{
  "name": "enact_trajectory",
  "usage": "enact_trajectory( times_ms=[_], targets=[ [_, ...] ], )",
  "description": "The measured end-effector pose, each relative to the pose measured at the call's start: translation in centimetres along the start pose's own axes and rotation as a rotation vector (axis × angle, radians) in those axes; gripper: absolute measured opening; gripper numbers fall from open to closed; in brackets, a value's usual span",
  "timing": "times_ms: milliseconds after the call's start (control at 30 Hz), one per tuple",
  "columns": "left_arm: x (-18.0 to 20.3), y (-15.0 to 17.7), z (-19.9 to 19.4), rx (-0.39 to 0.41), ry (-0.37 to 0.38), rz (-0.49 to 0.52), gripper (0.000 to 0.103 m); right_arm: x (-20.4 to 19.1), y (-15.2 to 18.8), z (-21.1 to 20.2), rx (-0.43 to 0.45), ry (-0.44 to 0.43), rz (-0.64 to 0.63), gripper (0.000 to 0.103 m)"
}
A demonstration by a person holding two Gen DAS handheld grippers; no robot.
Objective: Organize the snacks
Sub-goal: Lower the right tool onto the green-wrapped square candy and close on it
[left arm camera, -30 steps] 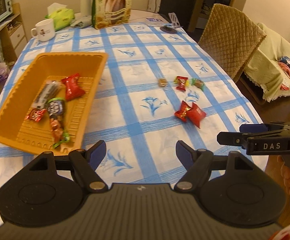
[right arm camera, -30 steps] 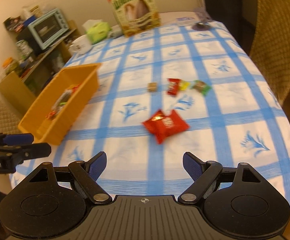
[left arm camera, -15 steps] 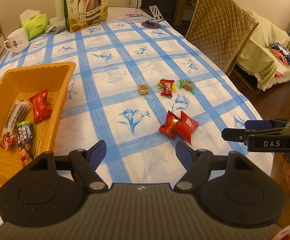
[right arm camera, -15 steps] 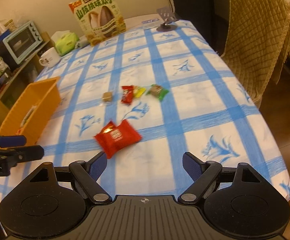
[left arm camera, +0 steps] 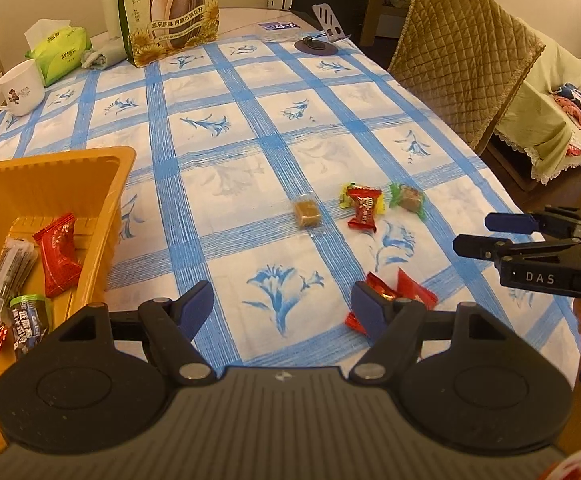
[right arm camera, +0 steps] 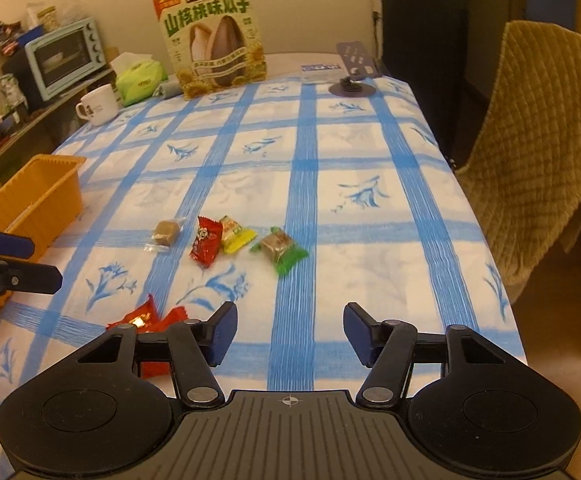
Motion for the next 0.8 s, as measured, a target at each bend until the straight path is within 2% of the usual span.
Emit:
enact_trajectory(
  times_ms=[233, 633, 733, 800],
  targets=[
    [-0.8, -0.8, 1.9, -0.016, -0.009, -0.017, 0.072, -0.8, -2.0, 2.9, 0.038, -0.017, -0.089, 0.054],
    [-2.0, -1.4, 2.9, -0.031, -0.016, -0.031, 0.07, -2.5, -3.2, 6.4, 0.037, -0.046, -0.199, 0.045],
    [-2.1, -1.4, 3.1, -0.035, -0.017, -0.032, 0.069, -2.9, -3.0, 6.7, 0.03, -0.06, -0.216, 0.04],
    [-2.1, -1.5, 3.2, -0.036, -0.014, -0.032, 0.069, -3.1, -3.0, 6.7, 0.034, -0.07, -0.224, 0.028]
  ],
)
Point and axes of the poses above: each gripper's, at about its wrist camera, not at the fingertips, and z roughly the way its jaws point, x to its right, y to its underside, the point moved 8 cm from there along z, roughly the way its jaws point, and after that the axes turned 15 degrees about y, right-handed, at the moved point
